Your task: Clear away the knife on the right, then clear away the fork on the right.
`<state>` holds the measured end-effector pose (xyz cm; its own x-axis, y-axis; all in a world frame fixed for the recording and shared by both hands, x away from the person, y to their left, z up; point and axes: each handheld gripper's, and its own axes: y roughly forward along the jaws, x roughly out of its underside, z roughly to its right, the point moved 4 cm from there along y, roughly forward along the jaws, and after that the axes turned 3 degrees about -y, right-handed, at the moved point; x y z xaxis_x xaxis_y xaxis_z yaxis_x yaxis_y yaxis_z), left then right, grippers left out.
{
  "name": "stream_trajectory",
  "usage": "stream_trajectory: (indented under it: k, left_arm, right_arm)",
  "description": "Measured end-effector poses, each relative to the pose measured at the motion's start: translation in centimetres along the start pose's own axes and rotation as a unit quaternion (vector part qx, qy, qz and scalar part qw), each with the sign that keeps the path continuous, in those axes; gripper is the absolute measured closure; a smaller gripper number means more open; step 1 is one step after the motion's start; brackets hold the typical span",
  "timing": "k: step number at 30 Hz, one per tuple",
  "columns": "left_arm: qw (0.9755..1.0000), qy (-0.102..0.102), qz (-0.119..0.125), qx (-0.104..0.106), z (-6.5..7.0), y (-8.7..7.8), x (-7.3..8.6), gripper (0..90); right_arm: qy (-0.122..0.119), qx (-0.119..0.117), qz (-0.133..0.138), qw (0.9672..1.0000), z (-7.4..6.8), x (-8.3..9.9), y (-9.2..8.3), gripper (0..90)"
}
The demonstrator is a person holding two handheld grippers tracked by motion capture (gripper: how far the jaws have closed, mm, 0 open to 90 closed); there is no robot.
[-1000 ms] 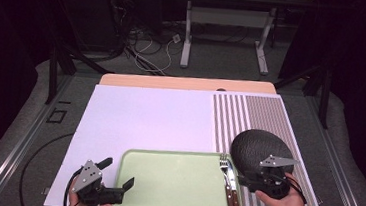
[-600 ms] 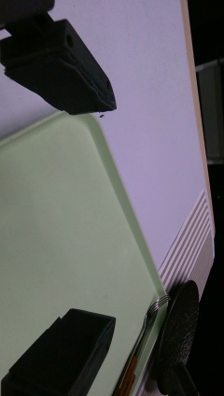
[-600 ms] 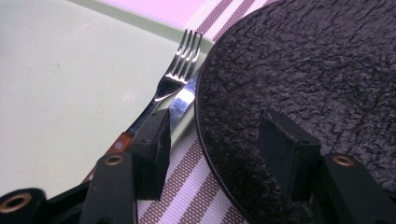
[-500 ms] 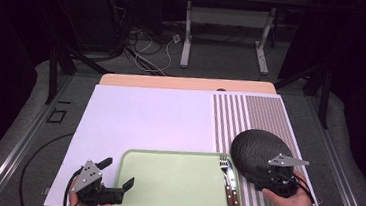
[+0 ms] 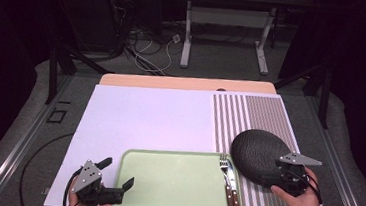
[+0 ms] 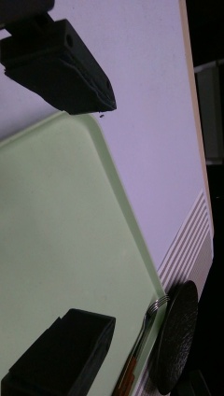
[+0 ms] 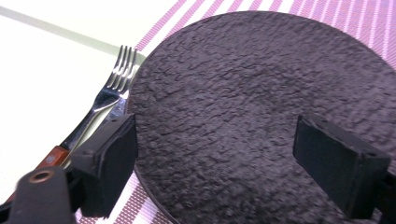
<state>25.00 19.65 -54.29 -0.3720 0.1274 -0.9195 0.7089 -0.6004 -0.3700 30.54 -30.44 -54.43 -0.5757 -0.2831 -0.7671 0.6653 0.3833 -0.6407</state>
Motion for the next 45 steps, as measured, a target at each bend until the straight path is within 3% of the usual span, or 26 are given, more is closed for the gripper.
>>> stream_trajectory:
  k: [3,9,11,14,17,21,22,28,30,35,39,45]
  left_arm:
    - [1.0000,-0.001,0.001,0.000,0.0,0.0,0.0,0.6]
    - [1.0000,-0.004,0.000,-0.003,-0.2,0.1,0.0,0.6]
    - [1.0000,-0.007,0.000,-0.002,-0.2,0.2,0.0,0.7]
    - [1.0000,-0.008,0.000,0.000,-0.3,0.3,-0.1,0.6]
    - [1.0000,-0.003,-0.001,0.002,-0.2,0.3,-0.1,0.6]
    - [1.0000,-0.003,-0.002,0.002,-0.1,0.1,0.0,0.6]
    - [1.0000,-0.003,-0.002,0.002,-0.1,0.0,0.0,0.6]
    - [1.0000,-0.004,0.001,-0.002,-0.1,0.0,-0.1,0.7]
    - [1.0000,-0.005,-0.001,-0.002,-0.2,0.0,0.0,0.7]
    - [1.0000,-0.009,-0.002,-0.003,-0.1,-0.1,0.1,0.7]
    - [1.0000,-0.006,-0.003,-0.003,0.0,0.0,0.1,0.6]
    - [1.0000,-0.004,-0.008,0.000,0.1,0.2,0.1,0.6]
  right_arm:
    - [0.001,0.010,0.002,0.9999,0.5,0.0,-0.3,0.0]
    - [0.011,0.028,0.013,0.9995,1.1,0.0,-1.0,0.0]
    - [0.016,0.024,0.014,0.9995,1.2,0.1,-1.1,0.0]
    - [0.009,0.030,0.012,0.9994,1.4,0.3,-1.3,0.0]
    - [-0.005,0.037,0.009,0.9993,1.3,0.5,-1.3,0.0]
    - [-0.032,0.057,-0.019,0.9977,1.5,0.7,-1.4,0.0]
    - [-0.041,0.061,-0.008,0.9973,1.4,0.6,-1.2,0.0]
    - [-0.085,0.063,-0.017,0.9942,1.0,0.7,-1.0,0.0]
    - [-0.102,0.069,-0.023,0.9921,1.0,0.7,-0.9,0.0]
    - [-0.168,0.071,-0.047,0.9822,0.4,1.0,-0.5,0.0]
    - [-0.191,0.060,-0.050,0.9785,-0.3,0.8,-0.3,0.0]
    - [-0.234,0.051,-0.061,0.9690,-0.8,0.7,-0.3,0.0]
